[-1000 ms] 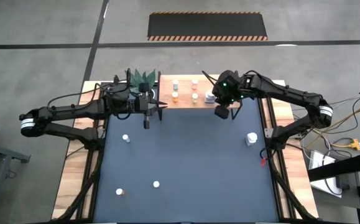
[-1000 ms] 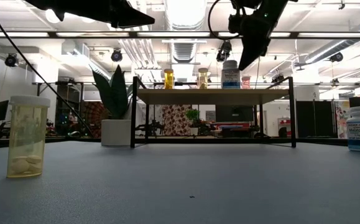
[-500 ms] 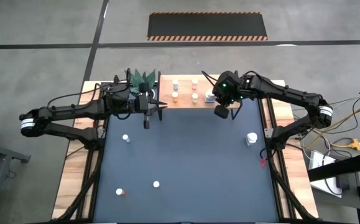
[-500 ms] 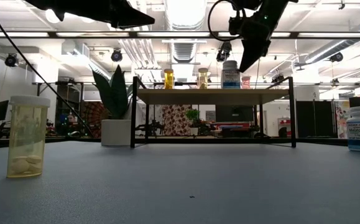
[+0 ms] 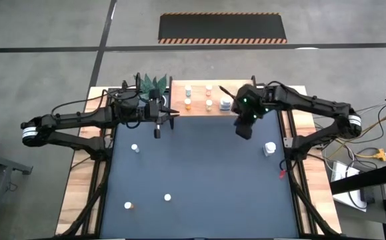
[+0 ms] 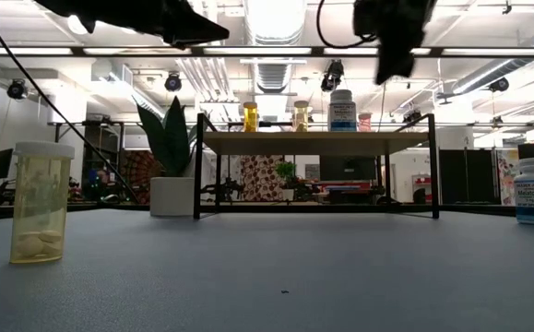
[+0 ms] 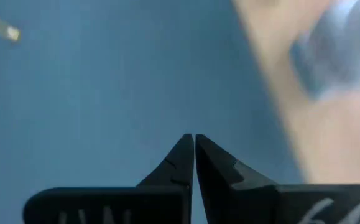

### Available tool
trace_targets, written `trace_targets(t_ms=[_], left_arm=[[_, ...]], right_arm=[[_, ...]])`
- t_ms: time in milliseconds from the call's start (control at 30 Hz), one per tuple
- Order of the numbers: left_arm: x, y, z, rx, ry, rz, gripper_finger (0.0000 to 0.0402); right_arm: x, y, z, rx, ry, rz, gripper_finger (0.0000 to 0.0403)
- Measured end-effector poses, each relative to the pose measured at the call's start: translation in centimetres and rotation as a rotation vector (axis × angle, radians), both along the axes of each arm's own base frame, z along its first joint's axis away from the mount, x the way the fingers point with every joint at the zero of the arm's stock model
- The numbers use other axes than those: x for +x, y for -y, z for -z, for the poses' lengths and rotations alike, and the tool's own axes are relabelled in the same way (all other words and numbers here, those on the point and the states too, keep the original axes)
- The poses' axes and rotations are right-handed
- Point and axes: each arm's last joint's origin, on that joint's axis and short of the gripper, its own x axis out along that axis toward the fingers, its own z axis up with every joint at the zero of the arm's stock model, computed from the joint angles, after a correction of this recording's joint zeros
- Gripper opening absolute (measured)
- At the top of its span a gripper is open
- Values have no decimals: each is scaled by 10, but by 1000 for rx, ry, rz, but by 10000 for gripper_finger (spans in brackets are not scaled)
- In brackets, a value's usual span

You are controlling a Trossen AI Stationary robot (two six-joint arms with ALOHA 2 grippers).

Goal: Pick and place medicine bottles onto shelf by color
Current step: Put the blue medicine bottle on the shelf

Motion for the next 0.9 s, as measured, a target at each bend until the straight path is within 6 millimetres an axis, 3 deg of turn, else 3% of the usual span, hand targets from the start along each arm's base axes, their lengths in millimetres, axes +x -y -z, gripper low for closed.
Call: trace_targets(t_ms=[167, 400, 667, 900], left_arm=[[0, 1, 0, -68, 8, -5, 26], [1, 5, 0, -69, 8, 14, 26], [1, 7, 0, -70, 8, 20, 26], [8, 19, 3, -103, 12, 73, 26]], right_arm=[[-15, -29, 11, 189, -245, 144, 9], [-38, -49, 41, 249, -514, 427, 9], [-74, -58, 68, 167, -548, 620, 14], [-97, -64, 71, 108, -475, 690, 79]])
